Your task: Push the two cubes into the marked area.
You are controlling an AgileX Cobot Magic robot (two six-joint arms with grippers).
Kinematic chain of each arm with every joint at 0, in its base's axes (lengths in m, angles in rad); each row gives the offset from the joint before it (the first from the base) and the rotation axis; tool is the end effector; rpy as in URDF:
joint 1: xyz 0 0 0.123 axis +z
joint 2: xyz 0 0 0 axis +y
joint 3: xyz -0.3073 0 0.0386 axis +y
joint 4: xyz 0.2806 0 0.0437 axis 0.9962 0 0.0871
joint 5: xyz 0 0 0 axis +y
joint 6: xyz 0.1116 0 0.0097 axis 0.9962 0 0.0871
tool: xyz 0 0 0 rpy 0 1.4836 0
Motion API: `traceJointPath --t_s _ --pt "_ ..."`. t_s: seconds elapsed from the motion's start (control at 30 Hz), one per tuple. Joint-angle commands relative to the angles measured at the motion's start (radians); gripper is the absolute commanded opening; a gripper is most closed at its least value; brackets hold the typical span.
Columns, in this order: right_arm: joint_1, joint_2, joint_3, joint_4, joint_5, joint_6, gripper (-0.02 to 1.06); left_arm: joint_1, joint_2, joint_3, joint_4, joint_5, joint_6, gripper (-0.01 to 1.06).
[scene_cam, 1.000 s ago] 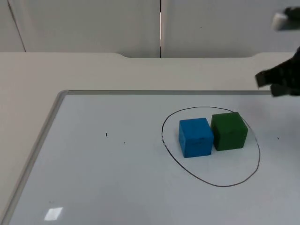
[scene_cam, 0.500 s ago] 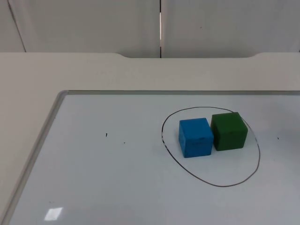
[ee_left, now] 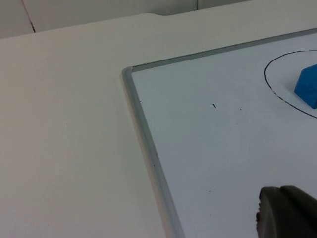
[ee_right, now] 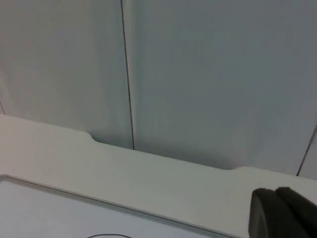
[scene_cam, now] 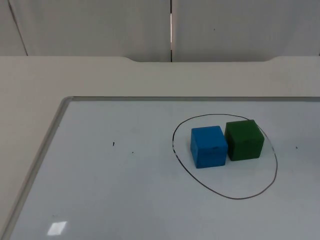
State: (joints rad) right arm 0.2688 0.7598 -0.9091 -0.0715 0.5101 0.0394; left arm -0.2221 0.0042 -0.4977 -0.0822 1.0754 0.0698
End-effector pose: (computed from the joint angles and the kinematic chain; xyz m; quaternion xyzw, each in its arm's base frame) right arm 0.1771 0.0447 0.4174 -0.1054 0.7896 0.0603 0.6016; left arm 0.0154 -0.0118 0.2813 0.1265 0.8486 -0.0799 0.5074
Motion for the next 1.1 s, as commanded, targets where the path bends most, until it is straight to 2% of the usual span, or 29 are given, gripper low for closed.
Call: traceJointPath --t_s 0.0,0.17,0.43,0.67,1.07 --pt "-0.005 -0.035 0.000 -0.005 0.048 -0.019 0.00 0.004 -0.004 0.004 -0.002 0.000 -0.003 0.00" --pt "-0.005 -0.125 0.076 -0.003 0.056 -0.029 0.00 0.004 -0.004 0.004 -0.002 0.000 -0.003 0.00" --pt "-0.005 -0.325 0.255 0.072 0.086 -0.029 0.00 0.004 -0.004 0.004 -0.002 0.000 -0.003 0.00" --pt "-0.005 -0.481 0.325 0.084 0.189 -0.029 0.00 0.004 -0.004 0.004 -0.002 0.000 -0.003 0.00" --pt "-0.005 -0.644 0.335 0.104 0.388 -0.029 0.00 0.004 -0.004 0.004 -0.002 0.000 -0.003 0.00"
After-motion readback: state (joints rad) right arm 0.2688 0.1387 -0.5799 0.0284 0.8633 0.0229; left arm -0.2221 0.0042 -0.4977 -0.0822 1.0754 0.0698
